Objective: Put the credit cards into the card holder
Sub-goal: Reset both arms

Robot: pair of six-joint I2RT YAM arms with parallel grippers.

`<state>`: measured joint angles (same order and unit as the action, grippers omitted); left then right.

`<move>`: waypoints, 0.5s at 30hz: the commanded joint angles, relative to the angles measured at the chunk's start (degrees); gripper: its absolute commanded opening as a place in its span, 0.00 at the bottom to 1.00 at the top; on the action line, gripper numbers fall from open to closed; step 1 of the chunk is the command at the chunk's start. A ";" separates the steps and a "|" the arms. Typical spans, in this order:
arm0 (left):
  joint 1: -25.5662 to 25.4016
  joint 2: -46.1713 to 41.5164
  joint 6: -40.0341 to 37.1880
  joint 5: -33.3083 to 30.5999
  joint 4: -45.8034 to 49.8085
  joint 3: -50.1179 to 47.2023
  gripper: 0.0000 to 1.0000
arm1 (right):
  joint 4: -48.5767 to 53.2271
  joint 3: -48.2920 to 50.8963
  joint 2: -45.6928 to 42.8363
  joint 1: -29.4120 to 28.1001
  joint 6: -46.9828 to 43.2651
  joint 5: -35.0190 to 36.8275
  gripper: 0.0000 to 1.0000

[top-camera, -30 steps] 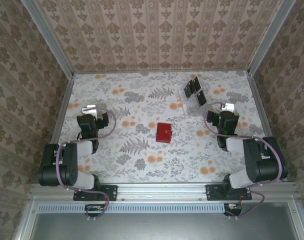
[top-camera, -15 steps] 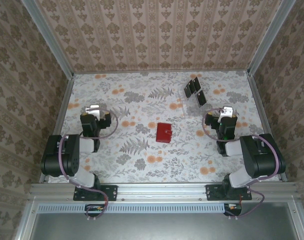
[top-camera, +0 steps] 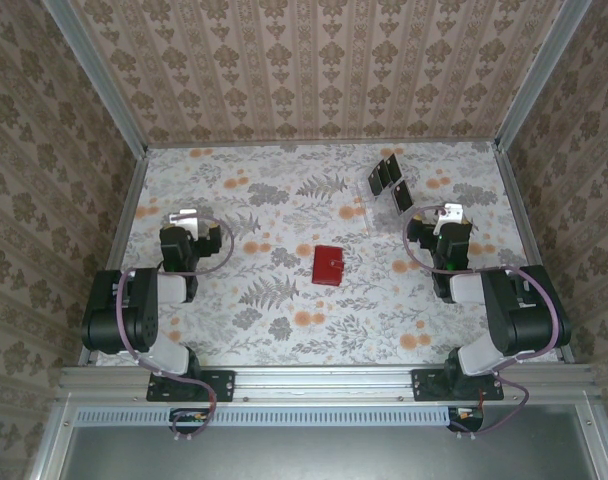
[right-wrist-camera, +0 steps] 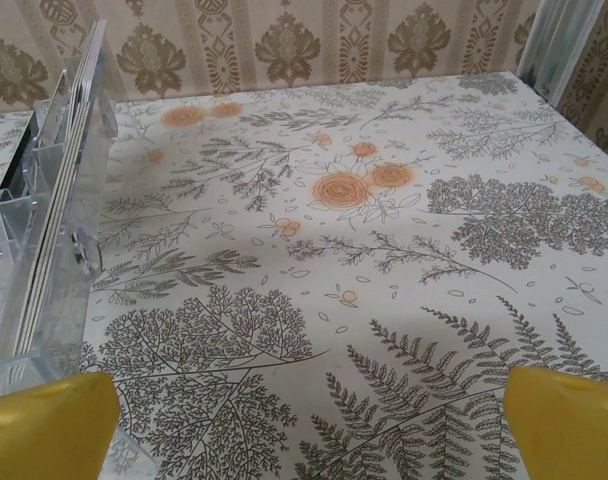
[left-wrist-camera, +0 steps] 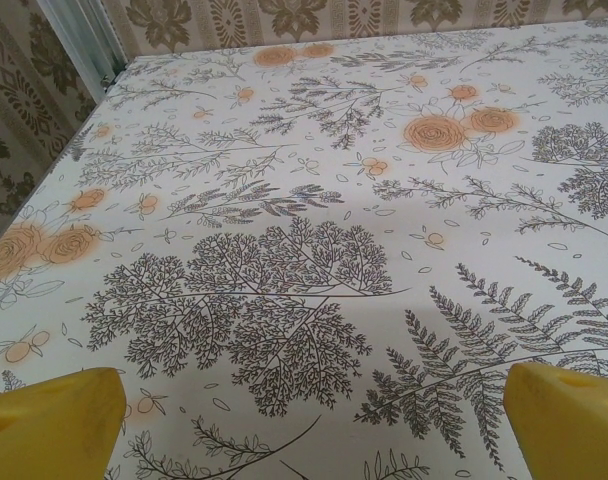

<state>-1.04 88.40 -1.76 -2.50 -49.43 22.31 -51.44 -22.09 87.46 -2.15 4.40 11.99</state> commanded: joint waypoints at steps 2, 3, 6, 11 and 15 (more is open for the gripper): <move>0.21 0.30 -1.22 0.84 -0.45 0.96 1.00 | 0.51 -0.24 0.17 -0.31 -0.95 0.71 1.00; 0.10 0.32 -1.20 0.80 -0.45 0.99 1.00 | 0.51 -0.24 0.17 -0.31 -0.90 0.70 1.00; -0.02 0.31 -1.32 0.51 -0.58 0.90 1.00 | 0.49 -0.24 0.17 -0.31 -0.93 0.66 1.00; -0.19 0.10 -1.41 0.26 -1.00 0.55 1.00 | 0.55 -0.33 0.17 -0.31 -0.89 0.66 1.00; -0.19 0.06 -1.41 0.22 -1.02 0.55 1.00 | 0.64 -0.34 0.17 -0.31 -0.89 0.63 1.00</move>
<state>-1.08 88.40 -1.78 -2.55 -49.47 22.31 -50.98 -22.09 87.46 -2.20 4.40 11.99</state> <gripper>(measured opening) 0.997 0.999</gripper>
